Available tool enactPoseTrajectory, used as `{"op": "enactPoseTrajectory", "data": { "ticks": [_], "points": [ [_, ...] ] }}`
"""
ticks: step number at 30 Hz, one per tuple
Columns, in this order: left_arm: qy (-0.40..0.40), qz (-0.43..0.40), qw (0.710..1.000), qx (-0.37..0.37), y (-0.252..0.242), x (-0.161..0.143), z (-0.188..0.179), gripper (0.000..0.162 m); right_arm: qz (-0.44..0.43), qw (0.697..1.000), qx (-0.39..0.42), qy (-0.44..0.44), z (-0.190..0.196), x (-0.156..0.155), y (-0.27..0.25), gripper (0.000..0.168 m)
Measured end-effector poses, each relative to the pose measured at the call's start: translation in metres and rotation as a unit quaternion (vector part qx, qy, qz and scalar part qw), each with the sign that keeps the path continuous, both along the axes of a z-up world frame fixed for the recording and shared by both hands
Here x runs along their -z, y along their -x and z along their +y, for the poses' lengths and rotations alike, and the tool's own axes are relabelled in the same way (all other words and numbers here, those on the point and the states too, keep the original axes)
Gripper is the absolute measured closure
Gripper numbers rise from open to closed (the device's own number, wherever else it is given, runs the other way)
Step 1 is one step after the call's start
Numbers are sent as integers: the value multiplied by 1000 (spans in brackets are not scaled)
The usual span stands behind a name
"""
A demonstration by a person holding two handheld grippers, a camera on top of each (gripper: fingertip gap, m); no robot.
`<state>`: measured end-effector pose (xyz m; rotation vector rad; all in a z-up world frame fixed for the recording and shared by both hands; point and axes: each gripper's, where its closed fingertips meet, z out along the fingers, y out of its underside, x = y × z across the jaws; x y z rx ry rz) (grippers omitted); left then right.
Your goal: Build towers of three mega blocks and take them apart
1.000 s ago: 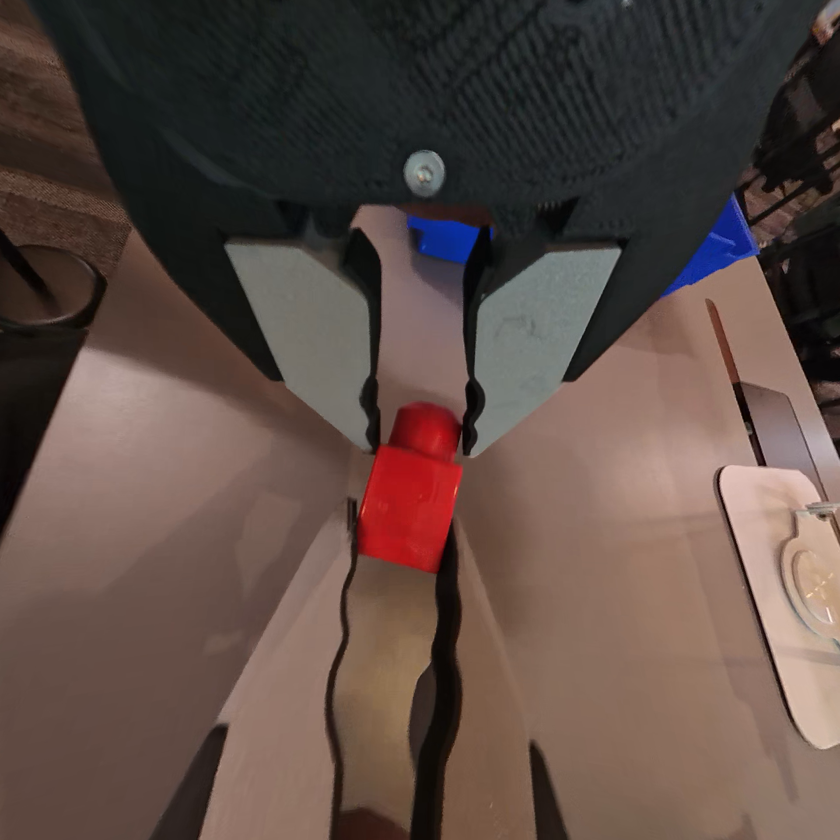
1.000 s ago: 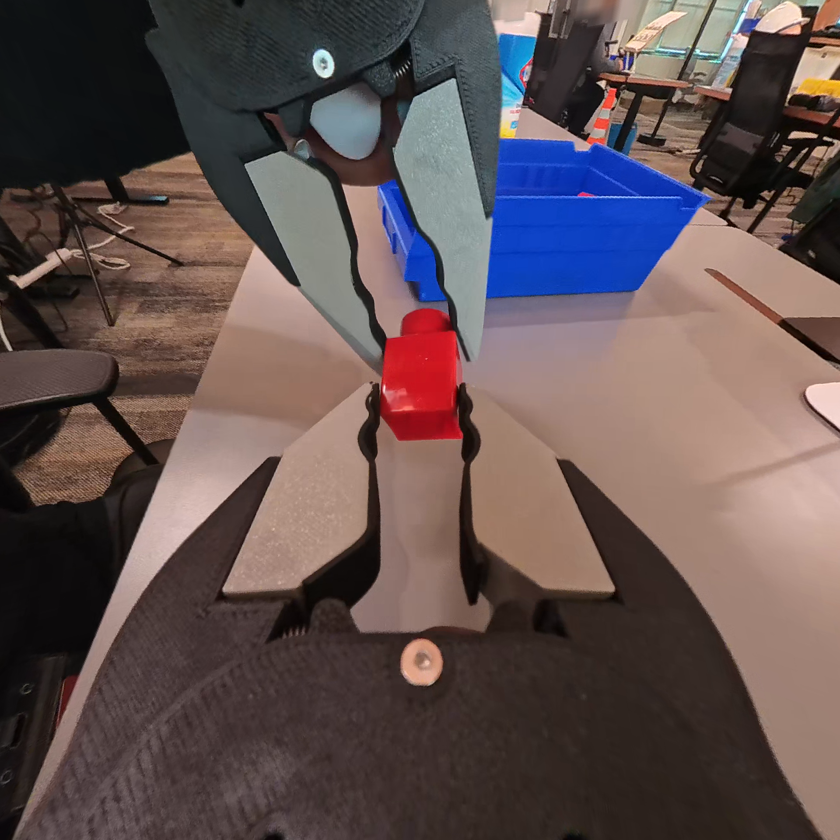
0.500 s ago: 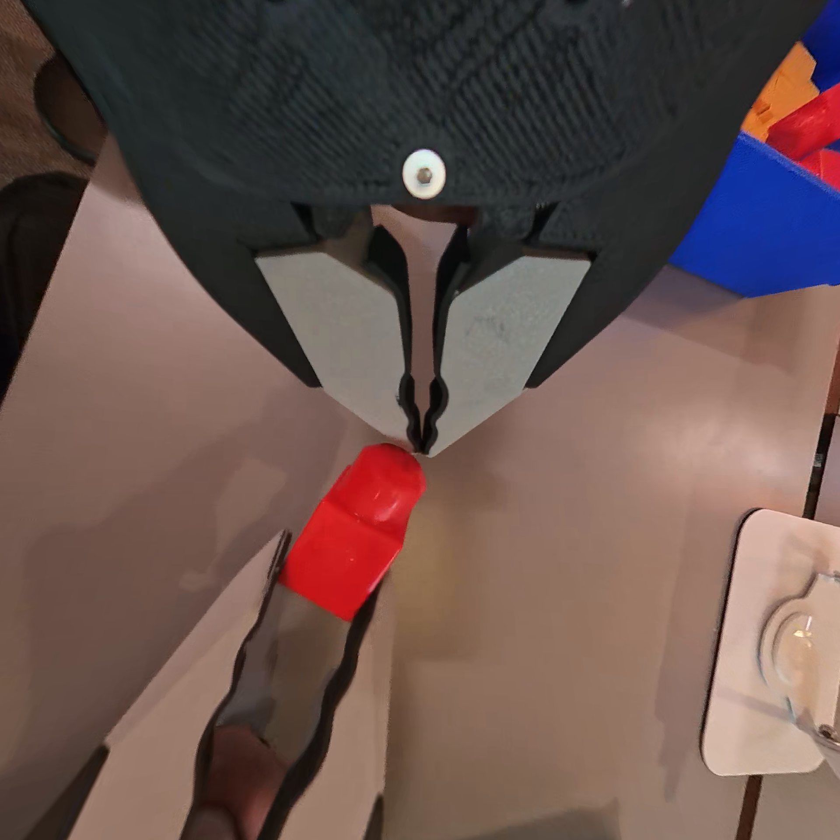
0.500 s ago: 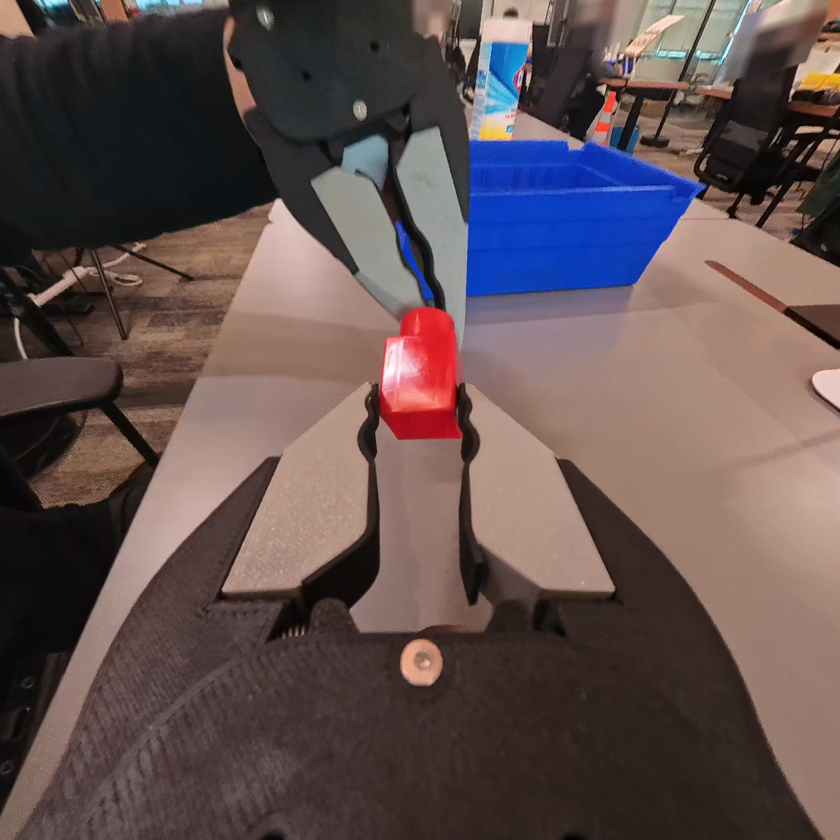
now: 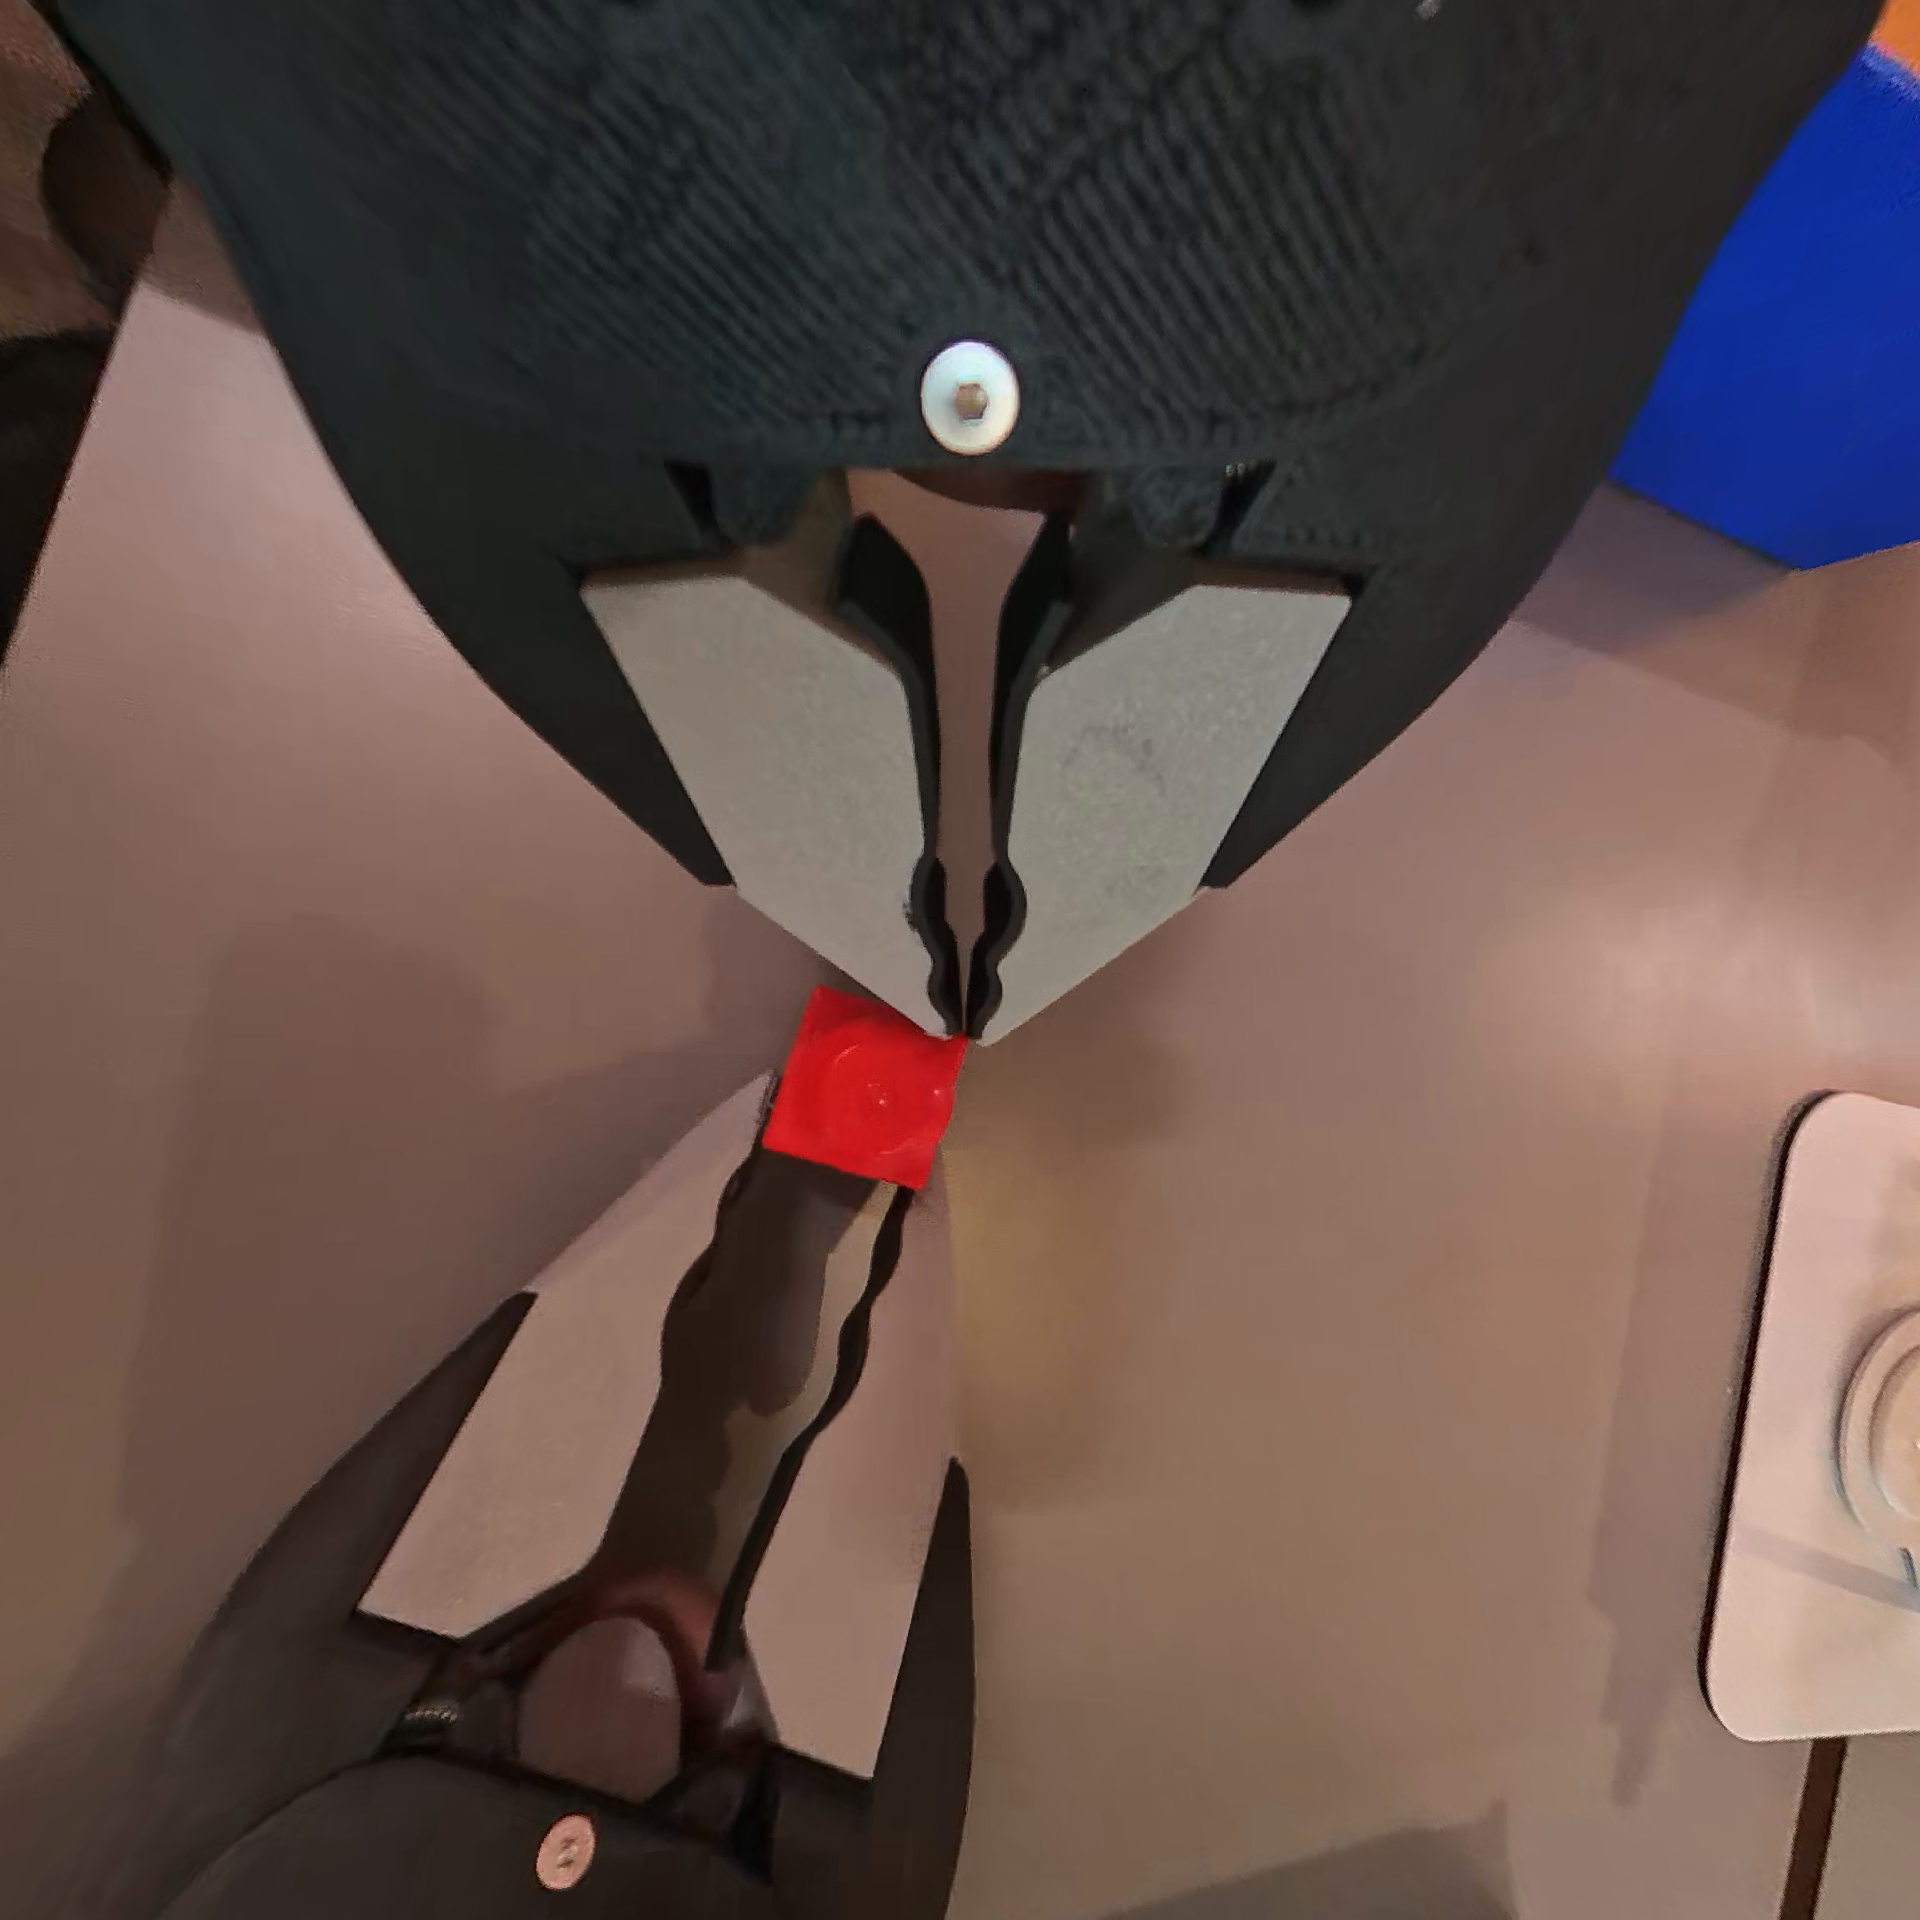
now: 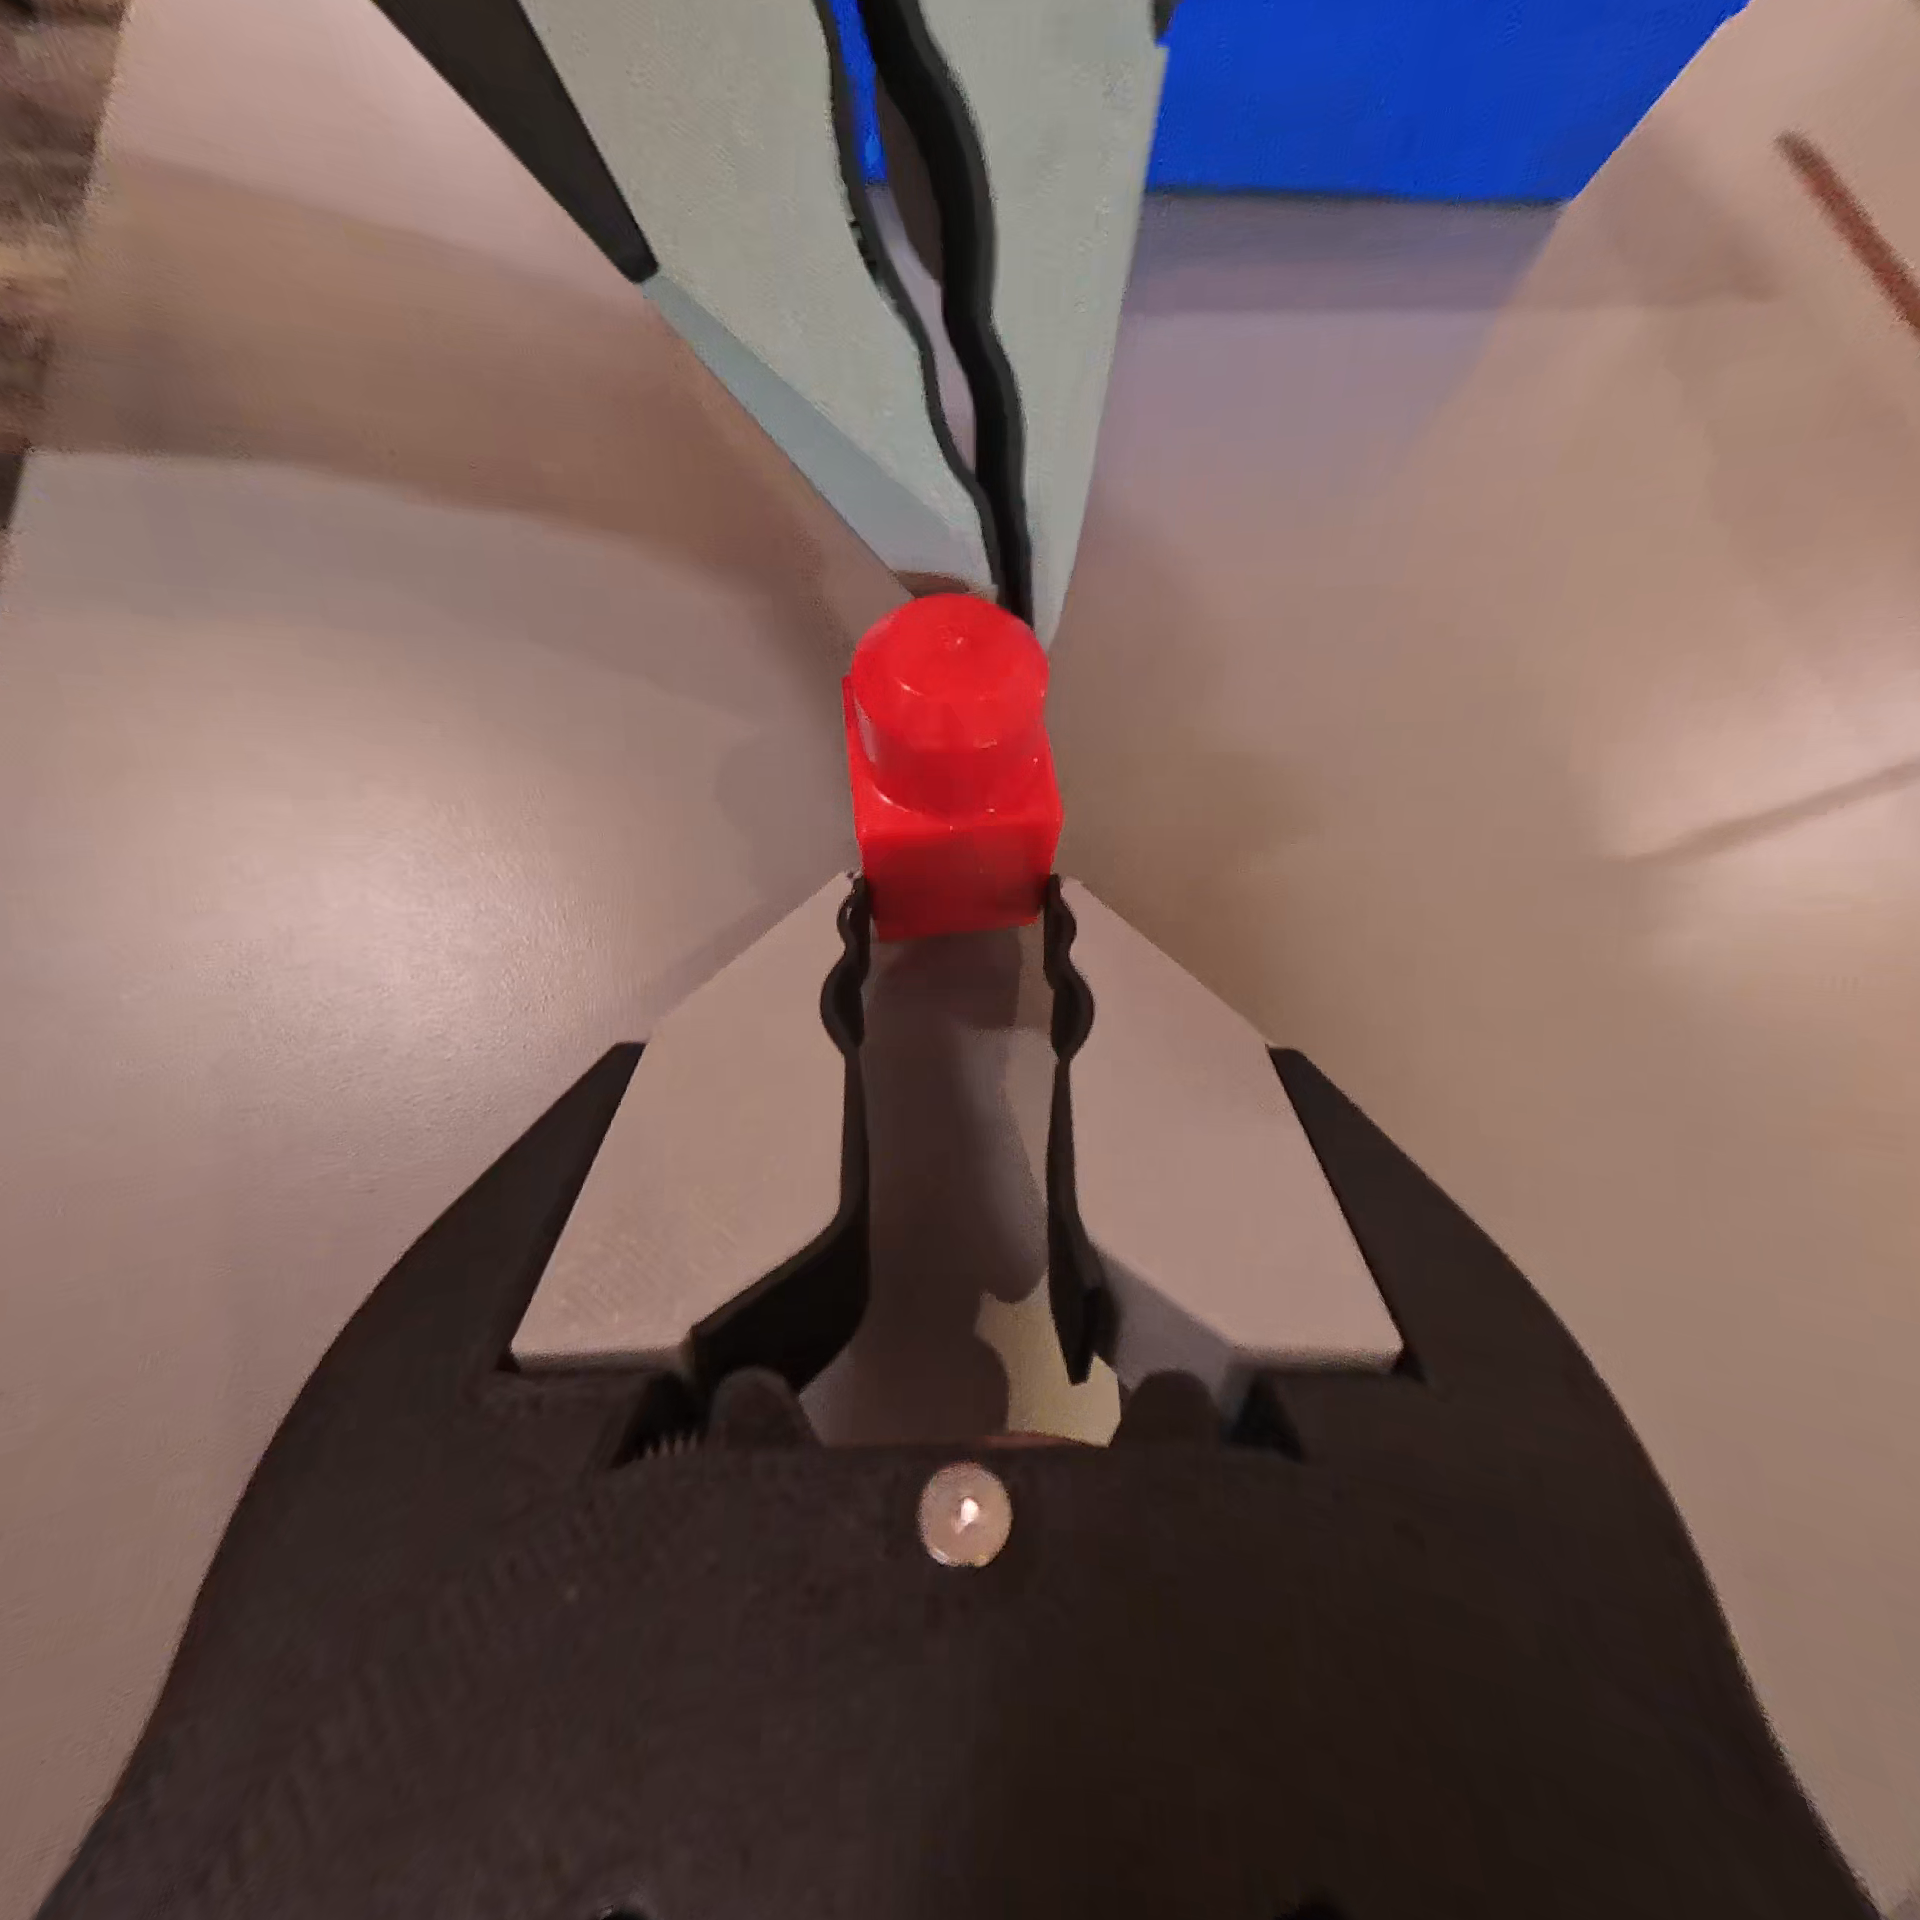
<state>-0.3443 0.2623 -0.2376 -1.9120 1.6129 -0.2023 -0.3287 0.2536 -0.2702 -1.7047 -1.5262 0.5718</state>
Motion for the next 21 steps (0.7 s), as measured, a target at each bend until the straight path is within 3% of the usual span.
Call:
{"op": "enactPoseTrajectory", "data": {
  "ticks": [1,6,10,16,19,21],
  "points": [
    [-2,8,1000,2,-1,3,1,162,-11,1000,1,0,0,3,-1,137],
    [-4,37,999,-10,2,7,7,151,-24,1000,11,11,3,8,-6,136],
    [0,22,998,-52,27,-22,14,137,5,1000,7,26,3,0,-9,134],
    [-41,42,965,-255,150,-81,61,129,59,997,6,48,4,-16,-9,135],
    [-45,90,930,-353,223,-73,71,128,78,996,11,32,6,-27,-10,137],
    [0,98,919,-382,249,-52,63,128,88,996,17,18,8,-32,-10,140]
  ]
}}
